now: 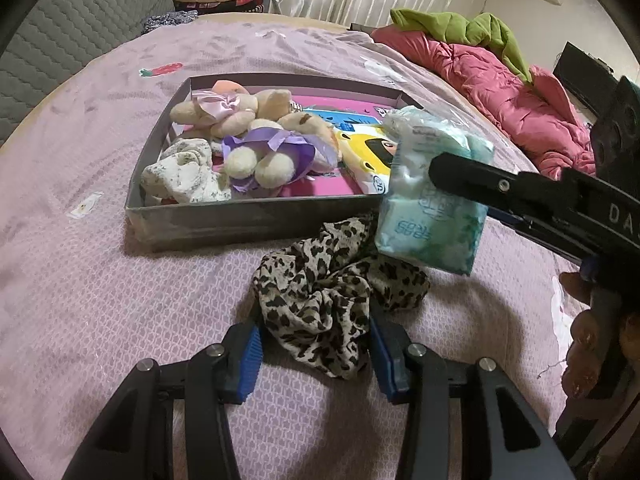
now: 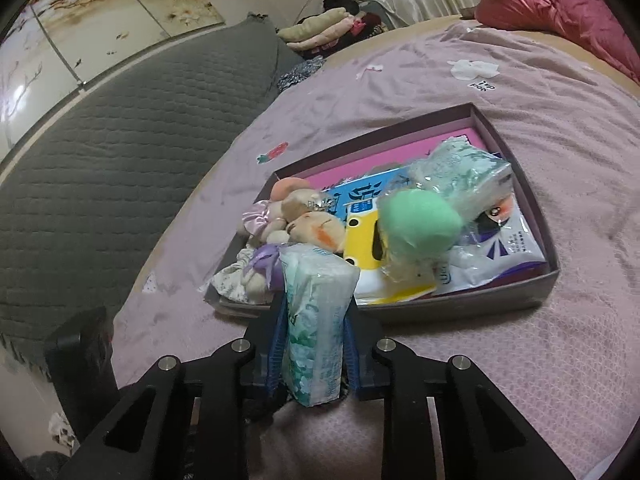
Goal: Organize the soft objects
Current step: 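Grasp the green-floral tissue pack with the right tool while the left tool grasps the leopard scrunchie, then carry the scrunchie with the left tool while the right tool carries the tissue pack over the box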
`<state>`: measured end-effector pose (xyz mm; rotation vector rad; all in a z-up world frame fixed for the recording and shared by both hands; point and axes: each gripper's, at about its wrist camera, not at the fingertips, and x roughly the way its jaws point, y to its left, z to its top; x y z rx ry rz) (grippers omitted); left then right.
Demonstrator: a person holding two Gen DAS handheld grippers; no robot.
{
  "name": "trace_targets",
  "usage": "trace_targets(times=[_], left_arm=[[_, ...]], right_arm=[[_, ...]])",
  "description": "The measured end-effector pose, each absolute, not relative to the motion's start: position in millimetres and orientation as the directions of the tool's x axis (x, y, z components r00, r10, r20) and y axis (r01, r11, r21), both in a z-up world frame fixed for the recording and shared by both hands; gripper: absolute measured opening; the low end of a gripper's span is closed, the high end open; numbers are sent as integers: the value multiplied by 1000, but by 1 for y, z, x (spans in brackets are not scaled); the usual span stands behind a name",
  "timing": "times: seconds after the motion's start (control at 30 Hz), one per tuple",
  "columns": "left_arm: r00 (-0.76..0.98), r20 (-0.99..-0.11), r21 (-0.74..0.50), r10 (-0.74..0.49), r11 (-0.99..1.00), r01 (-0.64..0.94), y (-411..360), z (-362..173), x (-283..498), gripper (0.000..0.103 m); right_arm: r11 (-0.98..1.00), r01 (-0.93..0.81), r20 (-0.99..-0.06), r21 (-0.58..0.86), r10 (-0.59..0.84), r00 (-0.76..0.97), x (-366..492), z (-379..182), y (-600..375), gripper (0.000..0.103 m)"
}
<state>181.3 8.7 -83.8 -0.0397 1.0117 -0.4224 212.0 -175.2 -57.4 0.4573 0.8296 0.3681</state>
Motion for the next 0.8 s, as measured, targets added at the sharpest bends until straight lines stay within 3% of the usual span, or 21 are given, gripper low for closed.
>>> trace_targets(times=[0.37,0.8], left_arm=[[431,-809,-284,-401,907,310,6,-88,196,12],[505,-761,-267,-408,906,330,12,-55,164,10]], right_arm=[[833,-140,-599,536,492,632,208,-57,-182,26],[841,-207,-579,500,503,642,200,-49,-173,25]])
